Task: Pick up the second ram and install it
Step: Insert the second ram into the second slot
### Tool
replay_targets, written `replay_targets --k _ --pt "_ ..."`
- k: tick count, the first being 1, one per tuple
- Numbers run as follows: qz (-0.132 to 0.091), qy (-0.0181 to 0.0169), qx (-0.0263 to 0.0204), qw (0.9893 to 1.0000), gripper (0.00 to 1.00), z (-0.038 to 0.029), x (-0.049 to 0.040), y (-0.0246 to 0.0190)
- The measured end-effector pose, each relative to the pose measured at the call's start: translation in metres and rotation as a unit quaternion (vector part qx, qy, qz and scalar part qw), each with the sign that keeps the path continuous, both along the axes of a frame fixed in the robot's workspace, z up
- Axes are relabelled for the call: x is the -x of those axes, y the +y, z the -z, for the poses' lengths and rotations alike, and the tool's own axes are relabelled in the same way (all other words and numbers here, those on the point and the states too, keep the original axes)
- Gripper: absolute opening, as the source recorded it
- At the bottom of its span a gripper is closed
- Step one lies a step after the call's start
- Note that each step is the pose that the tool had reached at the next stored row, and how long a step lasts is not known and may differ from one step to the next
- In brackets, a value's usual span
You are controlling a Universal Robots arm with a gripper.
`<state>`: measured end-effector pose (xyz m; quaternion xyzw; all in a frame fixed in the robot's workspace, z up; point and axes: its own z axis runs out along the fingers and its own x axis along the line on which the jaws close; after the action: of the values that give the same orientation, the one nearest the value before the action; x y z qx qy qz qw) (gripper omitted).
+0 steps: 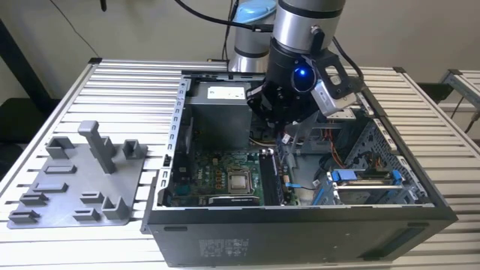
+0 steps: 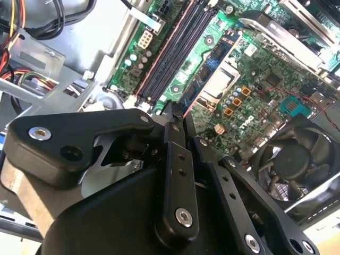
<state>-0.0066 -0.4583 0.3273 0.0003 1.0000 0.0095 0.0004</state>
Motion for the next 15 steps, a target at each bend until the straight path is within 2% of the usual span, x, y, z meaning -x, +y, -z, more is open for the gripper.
replay_targets --k 10,15 --pt "0.0 0.0 0.0001 1.0 0.15 0.0051 0.0049 0.002" --pt "0.0 0.0 0.0 1.0 0.15 0.0122 0.0055 0.0023"
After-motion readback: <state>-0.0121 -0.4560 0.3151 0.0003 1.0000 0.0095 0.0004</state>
